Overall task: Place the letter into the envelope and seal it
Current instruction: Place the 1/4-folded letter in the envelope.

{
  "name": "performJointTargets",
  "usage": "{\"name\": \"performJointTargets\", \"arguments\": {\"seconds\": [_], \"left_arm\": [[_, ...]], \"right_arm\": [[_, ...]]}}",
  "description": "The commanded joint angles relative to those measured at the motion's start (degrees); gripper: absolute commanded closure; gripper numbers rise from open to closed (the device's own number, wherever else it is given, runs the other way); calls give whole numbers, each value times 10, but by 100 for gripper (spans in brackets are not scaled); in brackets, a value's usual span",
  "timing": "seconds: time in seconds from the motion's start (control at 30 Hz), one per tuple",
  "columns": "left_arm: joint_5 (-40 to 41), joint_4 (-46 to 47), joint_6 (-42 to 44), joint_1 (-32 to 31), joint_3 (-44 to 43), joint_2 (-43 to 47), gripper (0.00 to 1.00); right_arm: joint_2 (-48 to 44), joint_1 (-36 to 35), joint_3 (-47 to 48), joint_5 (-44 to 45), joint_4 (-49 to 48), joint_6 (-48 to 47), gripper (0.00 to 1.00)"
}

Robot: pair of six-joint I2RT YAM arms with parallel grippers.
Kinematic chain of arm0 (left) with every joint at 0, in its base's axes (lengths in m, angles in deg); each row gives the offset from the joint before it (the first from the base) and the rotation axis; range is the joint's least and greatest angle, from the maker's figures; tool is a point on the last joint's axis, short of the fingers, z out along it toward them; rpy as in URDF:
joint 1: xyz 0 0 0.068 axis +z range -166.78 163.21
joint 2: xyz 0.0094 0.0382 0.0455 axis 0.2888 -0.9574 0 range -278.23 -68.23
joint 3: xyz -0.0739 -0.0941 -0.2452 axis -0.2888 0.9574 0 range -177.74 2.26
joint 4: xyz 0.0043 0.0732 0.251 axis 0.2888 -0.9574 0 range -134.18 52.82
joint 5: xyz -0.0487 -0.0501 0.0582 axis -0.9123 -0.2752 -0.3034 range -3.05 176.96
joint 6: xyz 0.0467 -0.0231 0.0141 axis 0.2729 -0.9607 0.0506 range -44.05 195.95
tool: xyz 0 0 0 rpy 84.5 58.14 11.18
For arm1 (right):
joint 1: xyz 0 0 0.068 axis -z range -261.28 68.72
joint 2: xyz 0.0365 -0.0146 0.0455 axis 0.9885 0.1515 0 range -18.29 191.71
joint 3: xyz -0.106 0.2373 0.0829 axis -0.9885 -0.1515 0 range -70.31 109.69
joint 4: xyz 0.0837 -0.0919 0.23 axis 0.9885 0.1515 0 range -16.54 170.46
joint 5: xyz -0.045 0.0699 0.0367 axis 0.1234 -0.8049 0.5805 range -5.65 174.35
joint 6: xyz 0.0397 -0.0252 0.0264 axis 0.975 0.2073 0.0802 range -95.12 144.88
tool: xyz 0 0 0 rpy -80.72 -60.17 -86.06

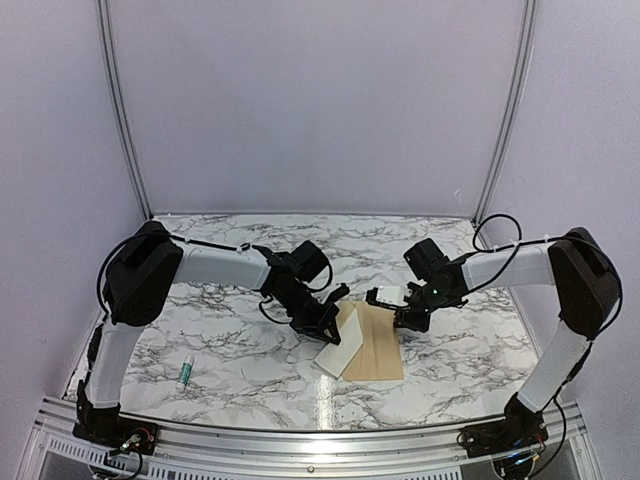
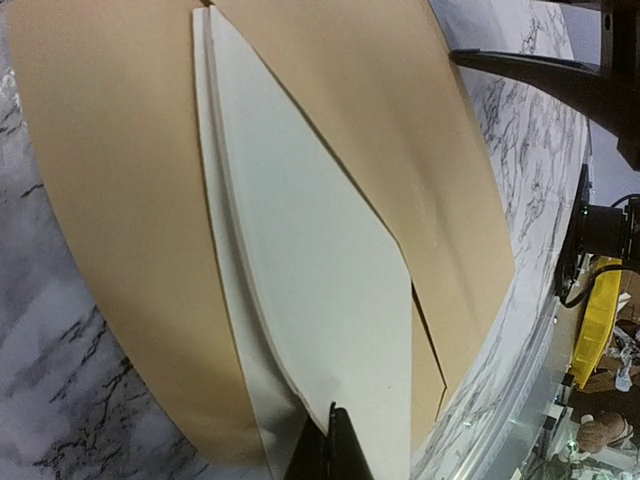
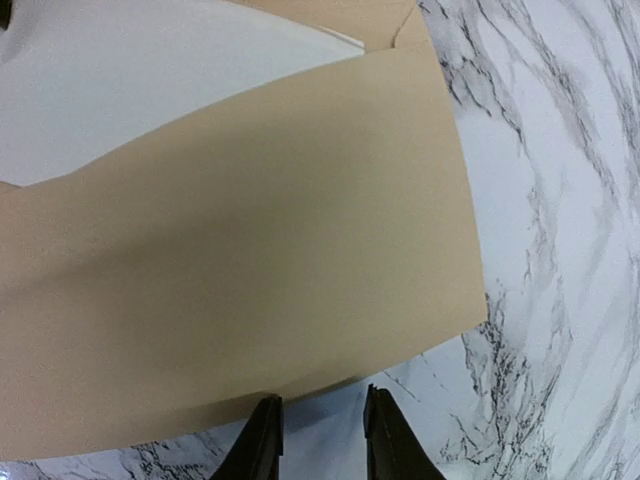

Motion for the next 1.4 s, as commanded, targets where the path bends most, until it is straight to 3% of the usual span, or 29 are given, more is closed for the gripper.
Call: {"name": "performJointTargets", "arguments": {"seconds": [0.0, 0.4, 0.8, 1.37], "left_arm": [[24, 78, -27, -1, 38, 35, 100], [12, 143, -77, -2, 27, 21, 100], [16, 200, -151, -2, 21, 3, 100], [19, 324, -217, -18, 122, 25, 100]], "right_arm": [[-10, 1, -5, 12, 46, 20, 74], [-45, -12, -32, -107, 101, -2, 71], [-38, -23, -42, -140, 126, -16, 71], [-13, -23, -40, -156, 128, 1, 69]]}}
